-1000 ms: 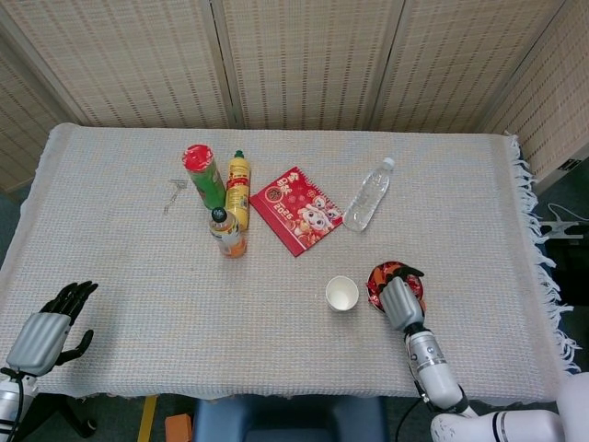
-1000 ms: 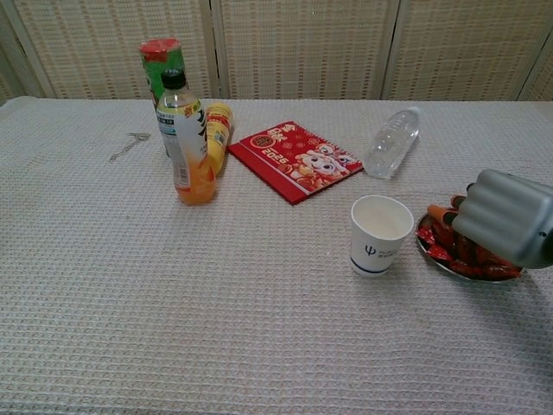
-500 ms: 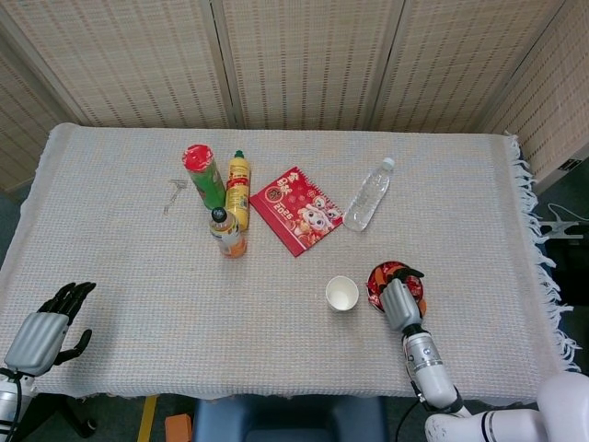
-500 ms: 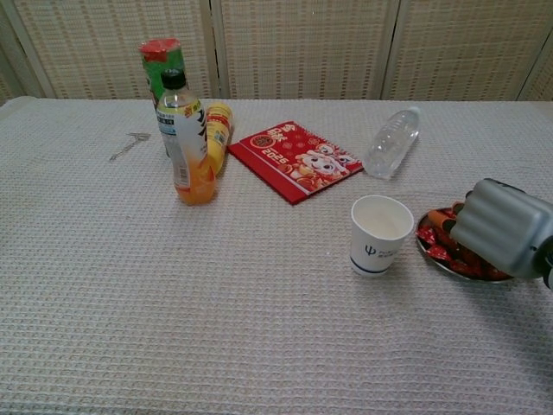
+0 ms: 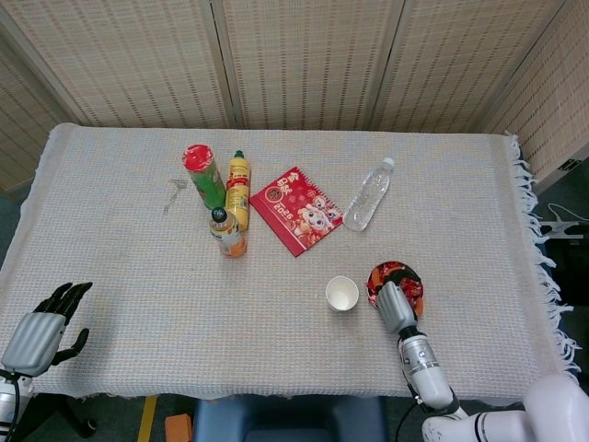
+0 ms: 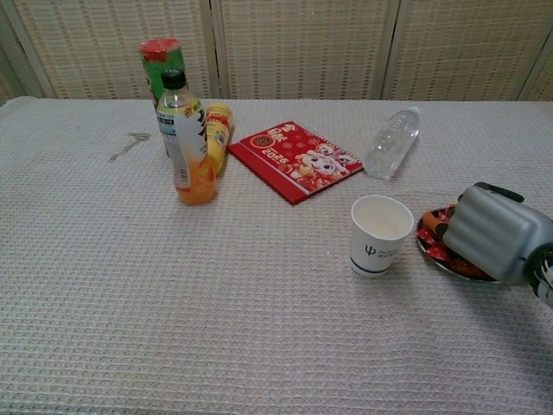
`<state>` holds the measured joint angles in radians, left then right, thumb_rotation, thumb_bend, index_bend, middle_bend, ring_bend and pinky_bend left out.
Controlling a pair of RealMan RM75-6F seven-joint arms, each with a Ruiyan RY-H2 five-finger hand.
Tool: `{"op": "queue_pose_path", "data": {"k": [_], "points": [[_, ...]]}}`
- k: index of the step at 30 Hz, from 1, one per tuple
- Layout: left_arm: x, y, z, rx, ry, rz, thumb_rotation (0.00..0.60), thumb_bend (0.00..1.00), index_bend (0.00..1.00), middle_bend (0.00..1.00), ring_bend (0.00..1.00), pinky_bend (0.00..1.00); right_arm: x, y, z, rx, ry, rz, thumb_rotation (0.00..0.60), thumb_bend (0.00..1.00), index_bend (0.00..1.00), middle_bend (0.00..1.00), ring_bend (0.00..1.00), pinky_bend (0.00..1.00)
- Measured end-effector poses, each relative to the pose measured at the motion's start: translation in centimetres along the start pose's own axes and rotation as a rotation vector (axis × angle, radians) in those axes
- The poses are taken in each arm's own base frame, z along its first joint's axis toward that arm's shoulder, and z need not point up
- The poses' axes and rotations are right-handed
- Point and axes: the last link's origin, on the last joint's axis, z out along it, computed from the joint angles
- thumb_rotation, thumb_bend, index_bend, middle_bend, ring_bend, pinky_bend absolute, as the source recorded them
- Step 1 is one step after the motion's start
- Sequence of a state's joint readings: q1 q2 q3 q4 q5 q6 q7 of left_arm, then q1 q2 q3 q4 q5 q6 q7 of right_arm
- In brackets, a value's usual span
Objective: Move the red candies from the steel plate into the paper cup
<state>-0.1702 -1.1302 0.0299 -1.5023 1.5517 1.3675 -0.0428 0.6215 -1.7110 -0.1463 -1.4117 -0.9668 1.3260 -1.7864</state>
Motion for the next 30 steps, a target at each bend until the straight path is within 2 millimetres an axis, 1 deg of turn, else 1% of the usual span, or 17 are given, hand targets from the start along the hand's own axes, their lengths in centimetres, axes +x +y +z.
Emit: {"op": "queue_pose_path", "data": {"k": [5,8,13,16,26,29,30], "points": [[0.0,-0.1,0.0,0.010,0.008,0.011,0.600,0.44,0.01,0.10,0.07,0.25,-0.1,-0.4,-0.1,-0.007,0.007,-0.019,0.600,0.15,0.10,0.31,0.36,0.53],[0.0,-0.1,0.0,0.015,0.009,0.015,0.600,0.45,0.02,0.11,0.08,0.25,-0.4,-0.6,-0.1,-0.011,0.003,-0.031,0.600,0.15,0.13,0.33,0.36,0.54],[0.0,-0.2,0.1,0.028,0.020,0.033,0.600,0.44,0.03,0.13,0.08,0.25,-0.7,-0.7,0.0,-0.026,0.017,-0.053,0.600,0.15,0.18,0.40,0.40,0.61],[0.0,-0.2,0.1,0.036,0.027,0.047,0.600,0.44,0.04,0.14,0.08,0.25,-0.9,-0.8,0.0,-0.036,0.024,-0.061,0.600,0.15,0.19,0.42,0.41,0.64],[0.0,-0.3,0.1,0.053,0.045,0.068,0.600,0.45,0.06,0.15,0.10,0.26,-1.0,-1.7,0.3,-0.039,0.037,-0.094,0.600,0.15,0.17,0.42,0.41,0.64],[0.0,-0.3,0.1,0.054,0.044,0.067,0.600,0.45,0.06,0.16,0.10,0.26,-1.1,-2.0,0.3,-0.036,0.035,-0.101,0.600,0.15,0.21,0.44,0.41,0.64],[0.0,-0.3,0.0,0.054,0.044,0.068,0.600,0.44,0.07,0.16,0.10,0.26,-1.2,-2.0,0.4,-0.035,0.036,-0.104,0.600,0.15,0.23,0.46,0.42,0.65]]}}
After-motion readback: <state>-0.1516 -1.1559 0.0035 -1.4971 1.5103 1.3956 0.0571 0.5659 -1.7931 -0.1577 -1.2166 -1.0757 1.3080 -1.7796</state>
